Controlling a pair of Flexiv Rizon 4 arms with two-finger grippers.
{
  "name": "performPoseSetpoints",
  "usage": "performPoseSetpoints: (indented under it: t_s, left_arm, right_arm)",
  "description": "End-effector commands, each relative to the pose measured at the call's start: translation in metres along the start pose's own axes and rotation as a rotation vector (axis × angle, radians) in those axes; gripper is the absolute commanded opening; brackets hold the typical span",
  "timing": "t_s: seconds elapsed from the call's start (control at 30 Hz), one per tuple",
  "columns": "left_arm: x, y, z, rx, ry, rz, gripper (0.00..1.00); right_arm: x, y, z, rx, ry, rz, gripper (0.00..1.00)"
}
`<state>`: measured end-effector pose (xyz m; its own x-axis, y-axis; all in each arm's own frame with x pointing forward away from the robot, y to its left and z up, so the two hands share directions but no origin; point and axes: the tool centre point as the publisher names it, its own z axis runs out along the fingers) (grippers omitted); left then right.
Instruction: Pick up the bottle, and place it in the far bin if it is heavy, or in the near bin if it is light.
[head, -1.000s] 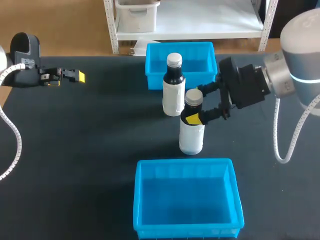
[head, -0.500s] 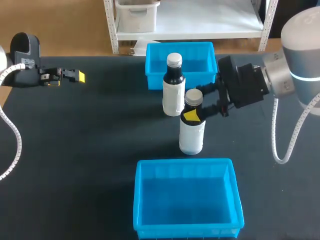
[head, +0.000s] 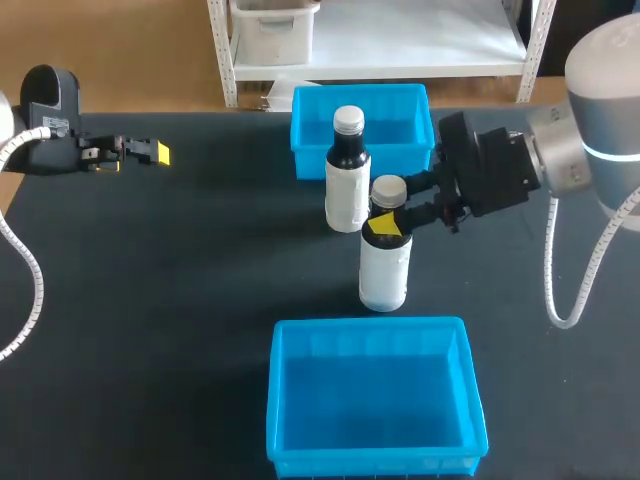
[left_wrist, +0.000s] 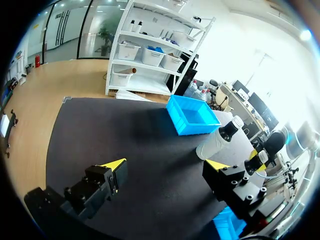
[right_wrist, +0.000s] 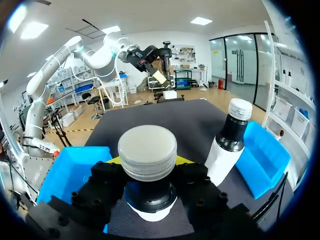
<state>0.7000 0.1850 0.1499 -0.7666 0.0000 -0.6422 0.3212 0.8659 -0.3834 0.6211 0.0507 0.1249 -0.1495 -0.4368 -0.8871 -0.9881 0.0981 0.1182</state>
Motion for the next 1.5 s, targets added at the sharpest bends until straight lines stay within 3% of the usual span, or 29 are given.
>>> performPoseSetpoints:
  t_s: [0.03,0.4,0.9,1.17,1.33,1.5]
  left_arm:
    - [0.000,0.000,0.000,0.000,0.000,0.000,1.00]
    - [0.000,0.000,0.000,0.000,0.000,0.000,1.00]
    - [0.000,0.000,0.000,0.000,0.000,0.000,1.00]
    - [0.000,0.000,0.000,0.000,0.000,0.000,1.00]
    - [0.000,0.000,0.000,0.000,0.000,0.000,1.00]
    - [0.000,0.000,0.000,0.000,0.000,0.000,1.00]
  right_arm:
    - [-0.004,0.001,-0.004,0.005,-0.003,-0.006,0.32]
    - [-0.014,-0.013,-0.030,0.053,-0.002,0.005,0.32]
    - [-0.019,-0.034,-0.120,0.241,0.031,0.043,0.31]
    - [-0.038,-0.010,-0.154,0.273,0.043,0.044,0.32]
    - [-0.052,0.020,-0.160,0.209,0.034,0.044,0.33]
    - [-0.064,0.055,-0.147,0.131,0.044,0.017,0.33]
